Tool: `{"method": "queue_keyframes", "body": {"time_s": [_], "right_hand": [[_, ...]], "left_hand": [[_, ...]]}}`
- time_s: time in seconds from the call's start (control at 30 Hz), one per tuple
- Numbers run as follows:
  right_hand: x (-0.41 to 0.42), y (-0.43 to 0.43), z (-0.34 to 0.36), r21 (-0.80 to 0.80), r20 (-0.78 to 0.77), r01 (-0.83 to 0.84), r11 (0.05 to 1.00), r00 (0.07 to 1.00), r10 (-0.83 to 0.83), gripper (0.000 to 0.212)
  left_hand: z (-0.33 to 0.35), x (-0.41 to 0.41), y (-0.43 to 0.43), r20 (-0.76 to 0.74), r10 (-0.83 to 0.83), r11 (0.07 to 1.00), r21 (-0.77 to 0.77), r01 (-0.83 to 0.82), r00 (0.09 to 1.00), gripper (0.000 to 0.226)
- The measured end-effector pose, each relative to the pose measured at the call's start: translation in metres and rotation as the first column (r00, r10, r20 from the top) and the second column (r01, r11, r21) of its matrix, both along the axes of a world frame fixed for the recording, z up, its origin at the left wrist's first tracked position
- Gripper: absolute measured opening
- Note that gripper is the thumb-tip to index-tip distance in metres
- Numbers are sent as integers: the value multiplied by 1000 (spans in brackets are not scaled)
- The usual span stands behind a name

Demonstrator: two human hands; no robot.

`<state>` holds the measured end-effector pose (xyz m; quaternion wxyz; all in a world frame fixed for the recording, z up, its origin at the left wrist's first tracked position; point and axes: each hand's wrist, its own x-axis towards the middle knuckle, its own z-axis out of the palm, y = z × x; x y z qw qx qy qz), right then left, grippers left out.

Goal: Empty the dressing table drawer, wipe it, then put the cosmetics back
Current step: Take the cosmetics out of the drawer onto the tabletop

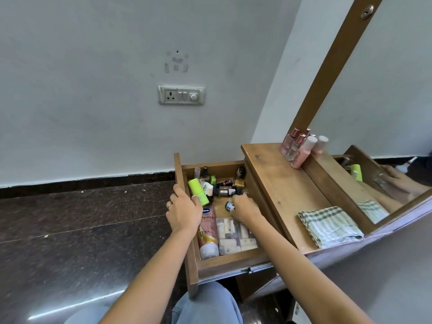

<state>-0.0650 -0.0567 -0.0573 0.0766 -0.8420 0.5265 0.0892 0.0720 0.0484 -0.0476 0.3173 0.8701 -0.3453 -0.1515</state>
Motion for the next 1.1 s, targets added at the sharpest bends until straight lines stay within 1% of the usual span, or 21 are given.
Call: {"method": "queue_keyframes", "body": {"time_s": [0.07, 0.17, 0.2, 0.27, 0.33, 0.4, 0.47, 0.53, 0.67, 0.73, 0.93, 1.0, 1.03, 1.07, 1.1], "right_hand": [[3, 0, 10, -25, 54, -27, 999, 998, 28, 21], [8, -11, 48, -2, 230, -26, 1000, 973, 26, 19], [8, -20, 66, -3, 267, -16, 1000, 964, 17, 20], [3, -46, 102, -49, 262, 10, 999, 965, 3, 22], [-3, -76, 134, -183, 192, 6, 983, 981, 30, 23], [-10, -105, 157, -293, 42, -39, 955, 998, 54, 24], [-15, -125, 170, -320, -175, -106, 942, 983, 52, 26], [-22, -138, 172, -344, -351, -187, 920, 934, 58, 21], [-30, -157, 158, -341, -536, -291, 894, 841, 70, 21], [-29, -163, 151, -320, -585, -315, 894, 807, 74, 21], [-28, -174, 142, -312, -640, -313, 897, 767, 45, 25], [-25, -176, 144, -294, -660, -306, 906, 751, 40, 19], [-24, -177, 146, -284, -664, -301, 910, 747, 39, 10], [-22, -178, 149, -279, -650, -284, 917, 759, 37, 10], [-19, -181, 150, -272, -639, -273, 923, 768, 39, 18]], "left_hand": [[-1, 0, 0, 4, 1, 1000, -2, -1, 1000, 60], [-4, 1, -1, 0, 3, 1000, -18, -3, 1000, 60], [-5, 2, -1, -2, 3, 1000, -26, -3, 1000, 59], [-5, 1, -1, -11, 3, 999, -38, -4, 1000, 58], [-5, 1, -2, -16, 5, 999, -40, -5, 1000, 58], [-5, 1, -2, -10, 3, 999, -34, -4, 1000, 59], [-6, 1, -2, -3, 3, 1000, -26, -3, 1000, 59], [-7, 2, -2, 6, 4, 1000, -17, -4, 1000, 60], [-10, 2, -3, 8, -6, 999, -36, 7, 1000, 60], [-11, 2, -3, 11, -9, 999, -43, 10, 1000, 60], [-12, 3, -3, 1, -10, 999, -52, 10, 1000, 61], [-12, 3, -3, 2, -8, 999, -53, 9, 1000, 61], [-12, 3, -3, 1, -9, 999, -54, 9, 1000, 62], [-12, 3, -3, 1, -11, 998, -55, 11, 1000, 62], [-13, 3, -3, 2, -11, 998, -57, 11, 1000, 62]]}}
